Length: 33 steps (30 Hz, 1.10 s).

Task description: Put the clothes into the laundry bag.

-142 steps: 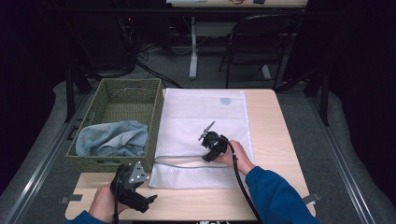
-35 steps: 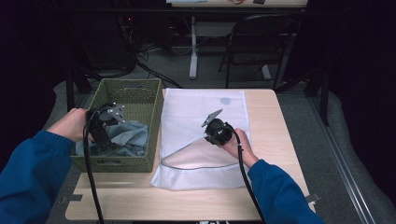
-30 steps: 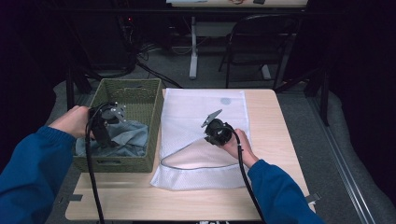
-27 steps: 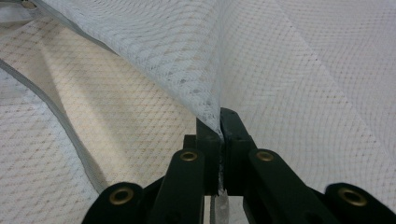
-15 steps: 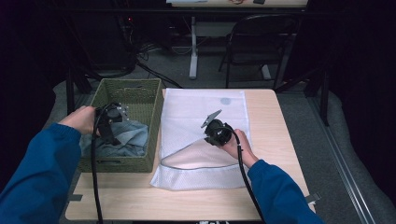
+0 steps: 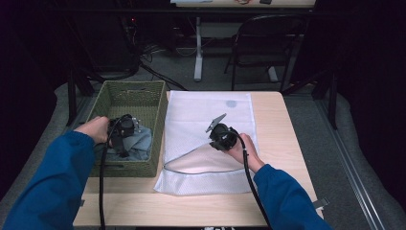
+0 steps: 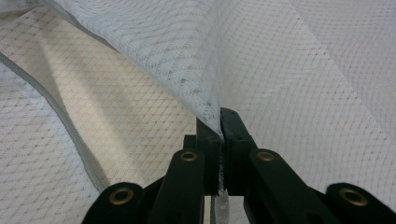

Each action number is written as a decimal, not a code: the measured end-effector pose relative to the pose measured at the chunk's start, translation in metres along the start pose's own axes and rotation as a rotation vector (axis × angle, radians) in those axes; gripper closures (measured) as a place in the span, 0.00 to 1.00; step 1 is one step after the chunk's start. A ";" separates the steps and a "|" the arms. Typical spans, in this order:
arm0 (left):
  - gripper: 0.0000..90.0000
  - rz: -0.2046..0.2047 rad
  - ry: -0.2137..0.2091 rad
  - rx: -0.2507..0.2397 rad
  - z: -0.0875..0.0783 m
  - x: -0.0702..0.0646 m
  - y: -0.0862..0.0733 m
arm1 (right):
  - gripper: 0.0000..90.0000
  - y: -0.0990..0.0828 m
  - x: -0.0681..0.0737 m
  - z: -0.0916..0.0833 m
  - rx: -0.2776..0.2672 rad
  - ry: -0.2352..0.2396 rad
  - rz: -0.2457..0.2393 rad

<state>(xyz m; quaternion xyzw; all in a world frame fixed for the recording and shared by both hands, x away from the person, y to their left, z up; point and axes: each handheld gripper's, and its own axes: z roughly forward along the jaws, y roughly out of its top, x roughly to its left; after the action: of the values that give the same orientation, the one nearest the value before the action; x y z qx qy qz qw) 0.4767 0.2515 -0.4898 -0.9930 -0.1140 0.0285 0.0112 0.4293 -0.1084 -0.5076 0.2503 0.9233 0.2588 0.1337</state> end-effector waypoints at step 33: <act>0.82 -0.029 0.152 -0.027 -0.022 -0.012 -0.010 | 0.98 0.001 -0.001 -0.007 -0.014 -0.017 0.008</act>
<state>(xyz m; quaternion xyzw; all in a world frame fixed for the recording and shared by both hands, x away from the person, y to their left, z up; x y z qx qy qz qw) 0.4643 0.2580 -0.4667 -0.9906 -0.1277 -0.0488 0.0071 0.4280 -0.1112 -0.5015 0.2555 0.9193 0.2635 0.1419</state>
